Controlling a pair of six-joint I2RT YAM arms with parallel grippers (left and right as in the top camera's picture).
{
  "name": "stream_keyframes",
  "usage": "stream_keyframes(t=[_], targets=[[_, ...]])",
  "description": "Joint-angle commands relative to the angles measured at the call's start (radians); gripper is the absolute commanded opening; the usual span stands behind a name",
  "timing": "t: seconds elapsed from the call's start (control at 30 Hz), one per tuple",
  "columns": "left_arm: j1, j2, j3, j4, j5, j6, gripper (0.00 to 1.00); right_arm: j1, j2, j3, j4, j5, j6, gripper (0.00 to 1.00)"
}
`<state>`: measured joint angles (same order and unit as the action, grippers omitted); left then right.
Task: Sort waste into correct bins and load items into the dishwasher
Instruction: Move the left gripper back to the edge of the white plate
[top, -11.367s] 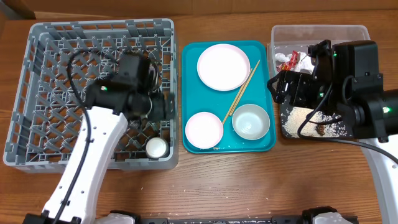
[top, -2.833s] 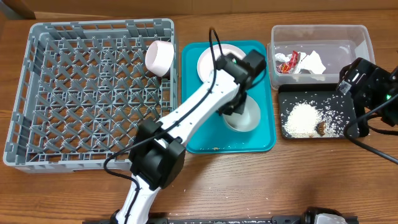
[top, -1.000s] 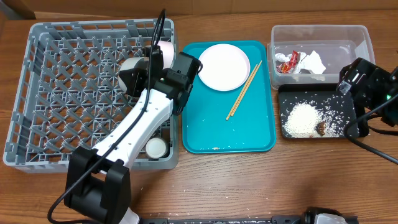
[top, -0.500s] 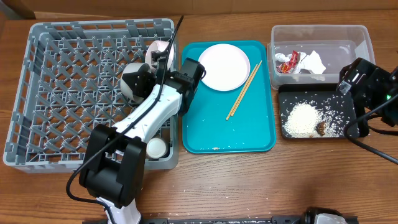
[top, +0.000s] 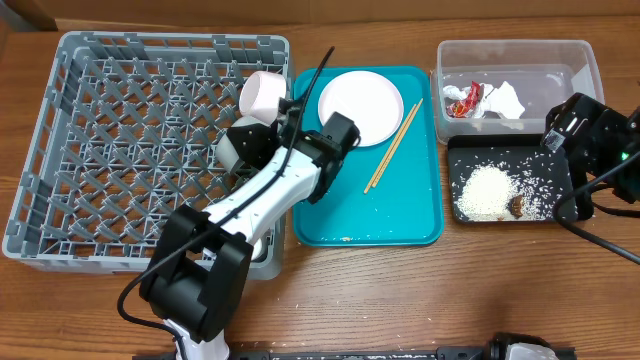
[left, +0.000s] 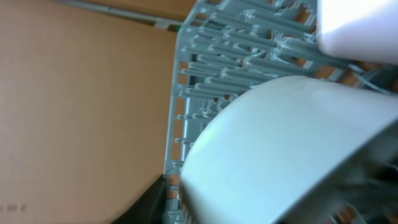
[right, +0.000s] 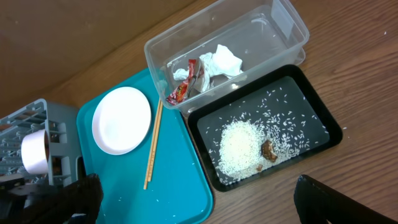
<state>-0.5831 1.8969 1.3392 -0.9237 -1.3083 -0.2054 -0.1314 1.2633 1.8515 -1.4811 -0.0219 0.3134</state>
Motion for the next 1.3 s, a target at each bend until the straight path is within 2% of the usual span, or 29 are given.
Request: stream_keyframes(t=[0.0,0.1,0.27,0.5,0.63,0.8,0.87,1.0,1.1,1.27], targets=[[-0.01,0.007,-0.002,-0.014,0.053,-0.019,0.55,-0.006,-0.003,0.015,0.005,0.006,0.001,1.0],[-0.01,0.007,-0.002,-0.018,0.061,-0.019,0.67,-0.006,-0.003,0.015,0.005,0.006,0.001,1.0],[-0.01,0.004,0.018,-0.02,0.157,-0.019,0.75,-0.006,-0.003,0.015,0.005,0.006,0.0,1.0],[-0.01,0.002,0.166,-0.069,0.426,-0.019,0.77,-0.006,-0.003,0.015,0.005,0.006,0.001,1.0],[-0.01,0.002,0.315,-0.112,0.604,-0.013,0.84,-0.006,-0.003,0.015,0.005,0.006,0.0,1.0],[-0.01,0.002,0.433,-0.116,0.901,0.108,0.93,-0.006,-0.003,0.015,0.005,0.006,0.0,1.0],[0.0,0.002,0.433,-0.111,0.995,0.136,0.92,-0.006,-0.003,0.015,0.005,0.006,0.001,1.0],[0.046,0.011,0.411,-0.118,1.142,0.134,0.83,-0.006,-0.003,0.015,0.005,0.006,0.0,1.0],[0.077,0.014,0.393,-0.112,1.205,0.134,0.76,-0.006,-0.003,0.015,0.005,0.006,0.0,1.0],[0.091,0.015,0.368,-0.065,1.258,0.135,0.72,-0.006,-0.003,0.015,0.005,0.006,0.0,1.0]])
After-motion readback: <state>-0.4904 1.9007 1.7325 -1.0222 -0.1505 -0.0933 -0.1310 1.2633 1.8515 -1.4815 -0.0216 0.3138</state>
